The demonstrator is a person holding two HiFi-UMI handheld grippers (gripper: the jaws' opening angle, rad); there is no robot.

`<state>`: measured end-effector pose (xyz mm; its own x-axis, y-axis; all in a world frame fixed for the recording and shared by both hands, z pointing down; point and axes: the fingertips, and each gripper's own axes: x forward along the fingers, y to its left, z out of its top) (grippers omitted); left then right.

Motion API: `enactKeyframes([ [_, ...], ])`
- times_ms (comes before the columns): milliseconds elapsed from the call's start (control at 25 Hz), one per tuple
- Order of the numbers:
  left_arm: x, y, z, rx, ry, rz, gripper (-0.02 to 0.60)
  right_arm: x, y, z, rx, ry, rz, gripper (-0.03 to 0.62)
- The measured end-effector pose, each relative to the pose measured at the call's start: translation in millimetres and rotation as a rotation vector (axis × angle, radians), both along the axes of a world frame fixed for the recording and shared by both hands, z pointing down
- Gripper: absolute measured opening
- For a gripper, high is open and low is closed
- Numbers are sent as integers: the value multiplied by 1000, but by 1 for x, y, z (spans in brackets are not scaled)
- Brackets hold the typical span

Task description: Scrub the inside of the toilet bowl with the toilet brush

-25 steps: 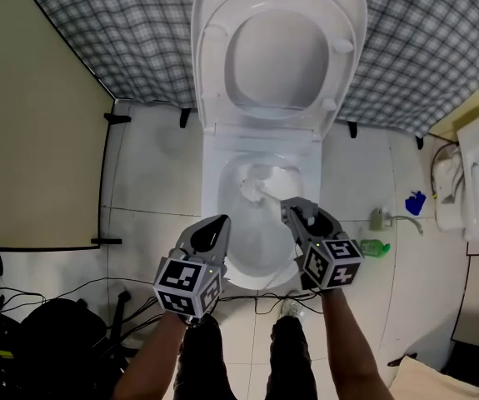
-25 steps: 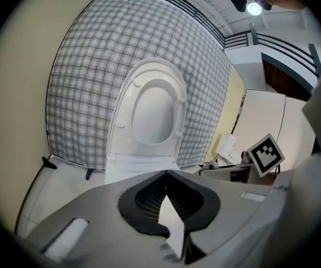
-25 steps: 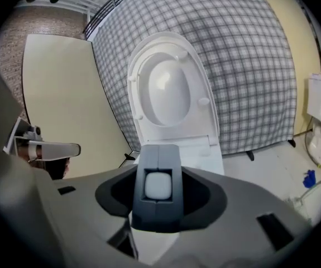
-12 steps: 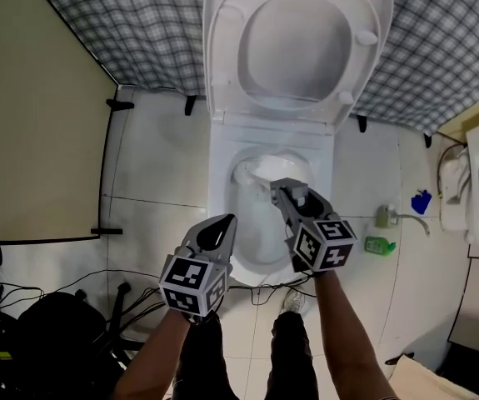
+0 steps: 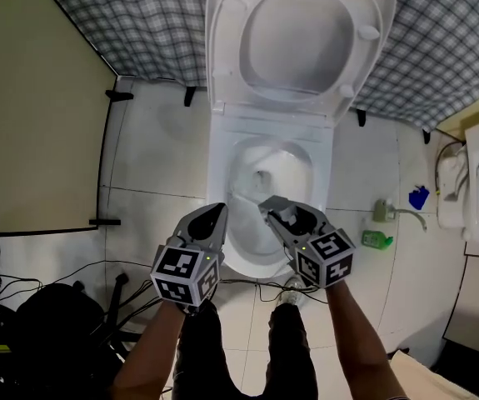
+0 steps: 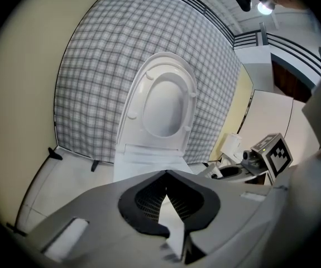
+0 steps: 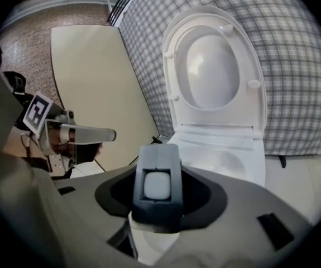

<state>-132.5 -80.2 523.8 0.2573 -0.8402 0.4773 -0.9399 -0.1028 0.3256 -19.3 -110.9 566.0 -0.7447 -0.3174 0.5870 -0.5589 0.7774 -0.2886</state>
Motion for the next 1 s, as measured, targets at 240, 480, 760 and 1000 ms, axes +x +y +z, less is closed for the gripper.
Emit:
enactKeyframes([
  [240,10,9,1,-4,5,1,11,16,45,-2,-19,43,-164,209],
  [480,25,12,2,-2,23,8,11,42,72,-6,-65,90,-277,209],
  [760,44,13,8,-9,42,24,11,69,88,-14,-85,151,-372,209],
  [1000,47,16,11,-14,49,33,11,79,90,-7,-114,133,-307,209],
])
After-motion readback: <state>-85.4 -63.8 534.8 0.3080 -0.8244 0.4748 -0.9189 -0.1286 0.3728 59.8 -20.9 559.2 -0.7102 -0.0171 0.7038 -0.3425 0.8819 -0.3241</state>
